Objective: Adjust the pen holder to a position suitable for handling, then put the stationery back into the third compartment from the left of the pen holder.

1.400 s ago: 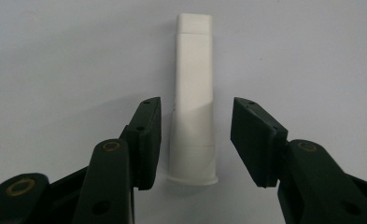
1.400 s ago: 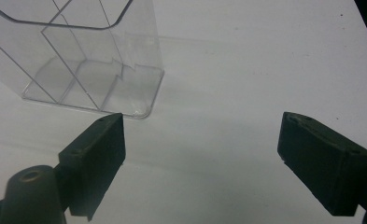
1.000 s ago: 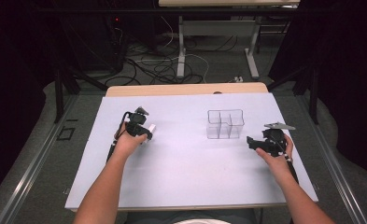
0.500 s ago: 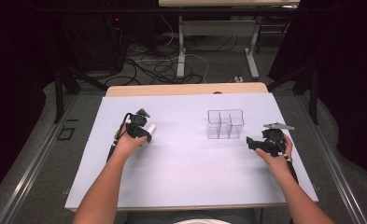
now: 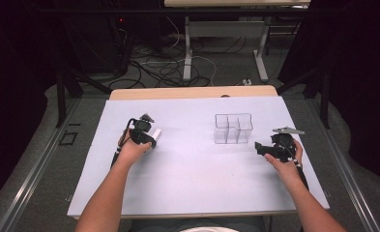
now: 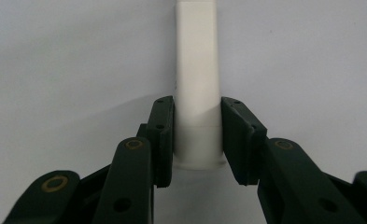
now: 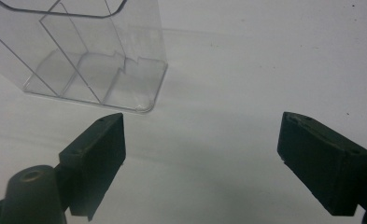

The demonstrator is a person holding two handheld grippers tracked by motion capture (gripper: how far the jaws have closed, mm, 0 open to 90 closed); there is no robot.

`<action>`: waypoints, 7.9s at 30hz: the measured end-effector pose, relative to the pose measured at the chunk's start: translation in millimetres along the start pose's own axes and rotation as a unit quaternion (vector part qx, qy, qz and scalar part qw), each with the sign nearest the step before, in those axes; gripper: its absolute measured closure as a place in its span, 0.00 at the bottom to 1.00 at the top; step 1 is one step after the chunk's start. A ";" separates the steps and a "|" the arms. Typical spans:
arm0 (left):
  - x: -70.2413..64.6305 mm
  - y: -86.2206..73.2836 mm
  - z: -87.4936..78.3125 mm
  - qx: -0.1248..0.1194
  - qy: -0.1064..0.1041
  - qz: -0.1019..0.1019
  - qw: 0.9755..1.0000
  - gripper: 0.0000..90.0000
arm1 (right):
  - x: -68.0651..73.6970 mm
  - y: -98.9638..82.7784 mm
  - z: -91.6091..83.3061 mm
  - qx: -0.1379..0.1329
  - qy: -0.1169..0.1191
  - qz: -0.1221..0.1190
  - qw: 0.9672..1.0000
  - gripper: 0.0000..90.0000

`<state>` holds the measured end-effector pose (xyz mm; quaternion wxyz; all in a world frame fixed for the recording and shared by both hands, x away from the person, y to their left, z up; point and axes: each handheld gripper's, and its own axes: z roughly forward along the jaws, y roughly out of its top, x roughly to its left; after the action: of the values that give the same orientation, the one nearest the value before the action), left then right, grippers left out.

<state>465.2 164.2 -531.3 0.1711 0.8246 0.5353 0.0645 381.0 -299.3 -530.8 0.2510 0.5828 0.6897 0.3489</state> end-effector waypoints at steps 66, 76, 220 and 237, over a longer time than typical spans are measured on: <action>-75.9 -45.4 -58.2 -0.047 -0.192 0.055 0.979 0.75 | 84.9 5.7 -24.2 -0.053 0.075 -0.306 0.948 0.37; -86.6 -51.0 -47.0 -0.028 -0.205 0.061 0.976 0.74 | 102.1 -2.7 -19.2 -0.049 0.093 -0.386 0.916 0.39; -78.4 -54.3 -36.8 -0.149 -0.148 0.070 0.975 0.36 | 186.5 -44.2 -14.7 -0.153 0.134 -0.699 0.686 0.77; -64.7 -55.8 -33.0 -0.180 -0.091 0.063 0.977 0.20 | 156.6 -15.8 -16.3 -0.152 0.145 -0.587 0.782 0.77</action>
<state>380.5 133.2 -515.1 0.3603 0.8150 0.4438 0.0951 328.3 -150.3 -523.3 0.3898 -0.0377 0.8645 0.3151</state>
